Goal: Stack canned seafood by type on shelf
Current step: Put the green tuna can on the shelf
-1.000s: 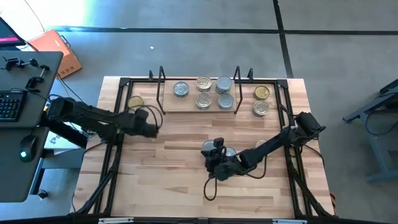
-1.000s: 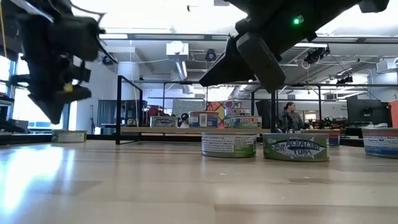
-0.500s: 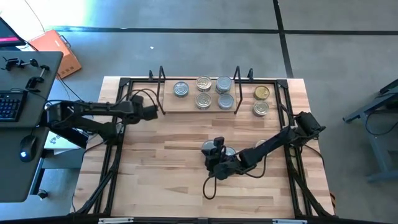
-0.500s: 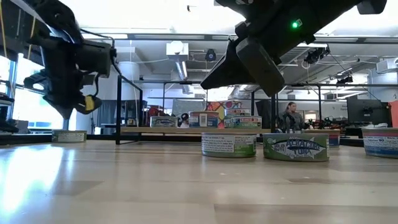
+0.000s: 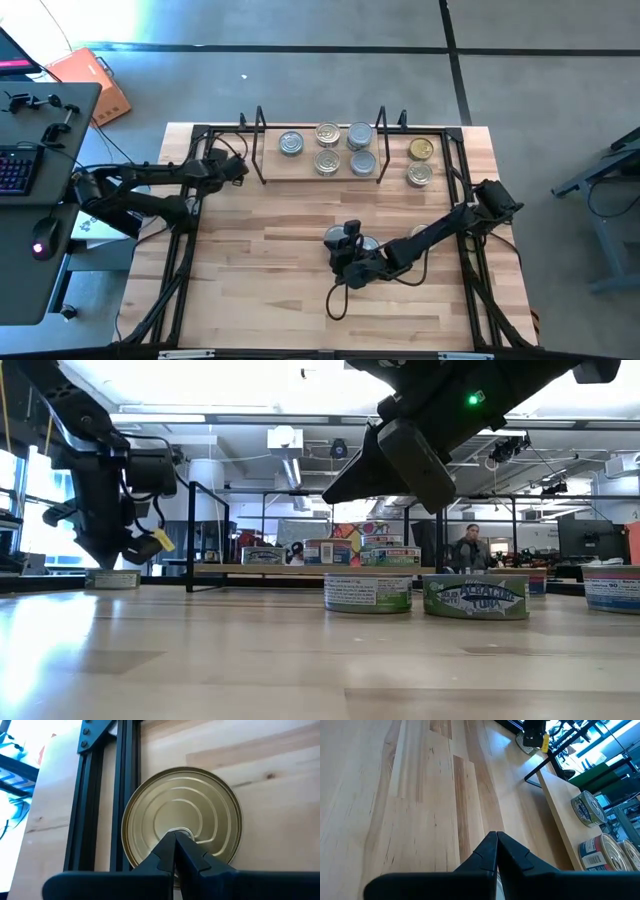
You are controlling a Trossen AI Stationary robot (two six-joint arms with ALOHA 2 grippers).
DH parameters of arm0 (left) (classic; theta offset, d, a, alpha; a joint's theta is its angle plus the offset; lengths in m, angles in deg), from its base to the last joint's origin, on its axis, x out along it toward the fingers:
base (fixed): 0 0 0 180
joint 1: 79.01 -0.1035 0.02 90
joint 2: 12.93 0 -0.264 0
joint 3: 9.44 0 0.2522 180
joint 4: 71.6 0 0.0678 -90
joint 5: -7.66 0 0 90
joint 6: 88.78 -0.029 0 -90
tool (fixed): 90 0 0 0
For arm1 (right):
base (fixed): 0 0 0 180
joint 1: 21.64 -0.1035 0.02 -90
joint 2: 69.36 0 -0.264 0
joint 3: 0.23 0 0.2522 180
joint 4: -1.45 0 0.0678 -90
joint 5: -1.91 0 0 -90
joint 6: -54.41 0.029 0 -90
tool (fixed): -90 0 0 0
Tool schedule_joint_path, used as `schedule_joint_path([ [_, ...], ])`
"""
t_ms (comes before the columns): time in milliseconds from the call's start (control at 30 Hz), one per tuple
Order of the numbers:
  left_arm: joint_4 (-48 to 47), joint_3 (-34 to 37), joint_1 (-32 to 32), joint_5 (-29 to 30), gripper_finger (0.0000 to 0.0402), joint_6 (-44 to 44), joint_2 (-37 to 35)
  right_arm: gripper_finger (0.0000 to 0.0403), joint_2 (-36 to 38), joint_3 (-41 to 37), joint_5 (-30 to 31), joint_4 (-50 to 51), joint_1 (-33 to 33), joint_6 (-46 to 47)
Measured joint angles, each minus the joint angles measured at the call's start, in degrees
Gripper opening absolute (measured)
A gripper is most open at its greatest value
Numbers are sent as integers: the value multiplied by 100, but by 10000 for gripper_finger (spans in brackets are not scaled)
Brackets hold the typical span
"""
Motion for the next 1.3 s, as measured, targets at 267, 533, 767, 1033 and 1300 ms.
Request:
schedule_joint_path([
  [267, 16, -19, 151, -823, 0, -119, -33, 0, 2, 0, 3, -26, 0, -5],
  [533, -1289, -394, 1069, -1521, 0, 603, -35, 0, 2, 2, -36, -39, 0, 79],
  [767, -2014, -553, 2196, -1931, 0, 1559, -22, 0, 2, 2, -50, -45, -136, 34],
  [1033, -1813, -770, 3778, -2682, 0, 2539, -11, 0, 264, 5, -60, 421, -380, 85],
  [1300, 745, -714, 5312, -3053, 0, 2686, 262, 0, 485, -23, -1310, 1245, -189, 603],
])
